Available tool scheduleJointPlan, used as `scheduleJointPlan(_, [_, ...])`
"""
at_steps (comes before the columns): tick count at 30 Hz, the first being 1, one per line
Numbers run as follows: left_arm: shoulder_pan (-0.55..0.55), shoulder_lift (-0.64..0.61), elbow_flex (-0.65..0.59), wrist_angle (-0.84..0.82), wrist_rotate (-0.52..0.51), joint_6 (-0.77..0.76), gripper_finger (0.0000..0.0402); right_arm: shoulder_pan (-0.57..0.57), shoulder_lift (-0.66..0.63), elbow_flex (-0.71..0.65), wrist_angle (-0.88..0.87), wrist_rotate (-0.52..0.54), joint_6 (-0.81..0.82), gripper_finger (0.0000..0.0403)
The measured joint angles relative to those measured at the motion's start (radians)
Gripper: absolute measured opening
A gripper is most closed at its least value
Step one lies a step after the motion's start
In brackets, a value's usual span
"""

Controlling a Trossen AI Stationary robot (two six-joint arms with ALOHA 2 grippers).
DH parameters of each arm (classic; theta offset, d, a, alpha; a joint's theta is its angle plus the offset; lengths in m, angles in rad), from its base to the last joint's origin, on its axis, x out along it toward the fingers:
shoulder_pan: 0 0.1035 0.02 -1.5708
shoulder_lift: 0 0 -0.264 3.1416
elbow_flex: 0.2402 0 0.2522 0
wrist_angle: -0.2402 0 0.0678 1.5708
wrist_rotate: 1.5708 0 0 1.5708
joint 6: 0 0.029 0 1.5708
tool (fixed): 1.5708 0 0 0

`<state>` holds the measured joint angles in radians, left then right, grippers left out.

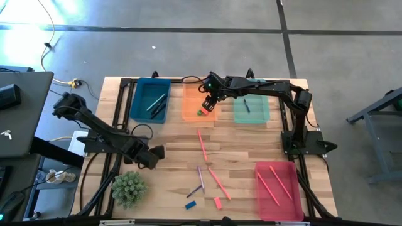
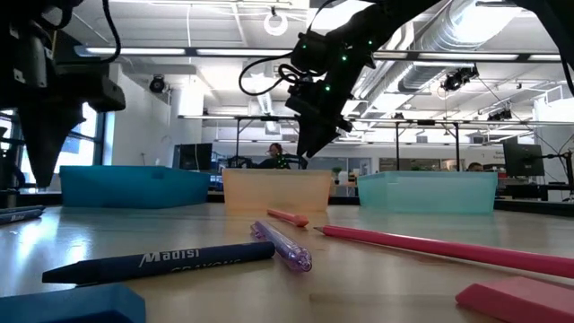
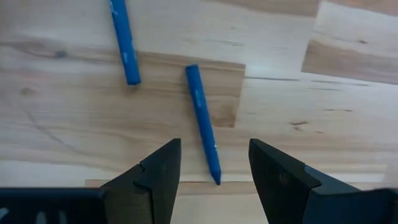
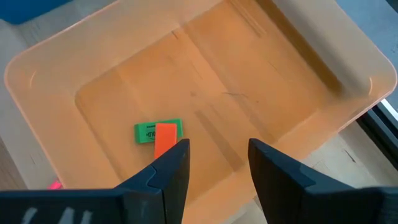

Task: Sort crayons/erasers/pens/pencils in bins
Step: Put the blue crayon into the green bin

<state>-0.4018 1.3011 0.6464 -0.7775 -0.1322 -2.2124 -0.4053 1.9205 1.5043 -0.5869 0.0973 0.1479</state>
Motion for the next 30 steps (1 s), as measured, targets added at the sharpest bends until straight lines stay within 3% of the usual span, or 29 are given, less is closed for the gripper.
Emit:
scheduleJointPlan(22, [-0.006,0.192,0.007,0.018,0.091,0.009,0.0175,0.000,0.000,0.000,-0.017,0.000,-0.004,0.0154])
scheduleJointPlan(30, [-0.004,0.194,0.006,0.011,0.099,0.034,0.0133,0.000,-0.006,0.000,-0.046,0.000,-0.025,0.0154])
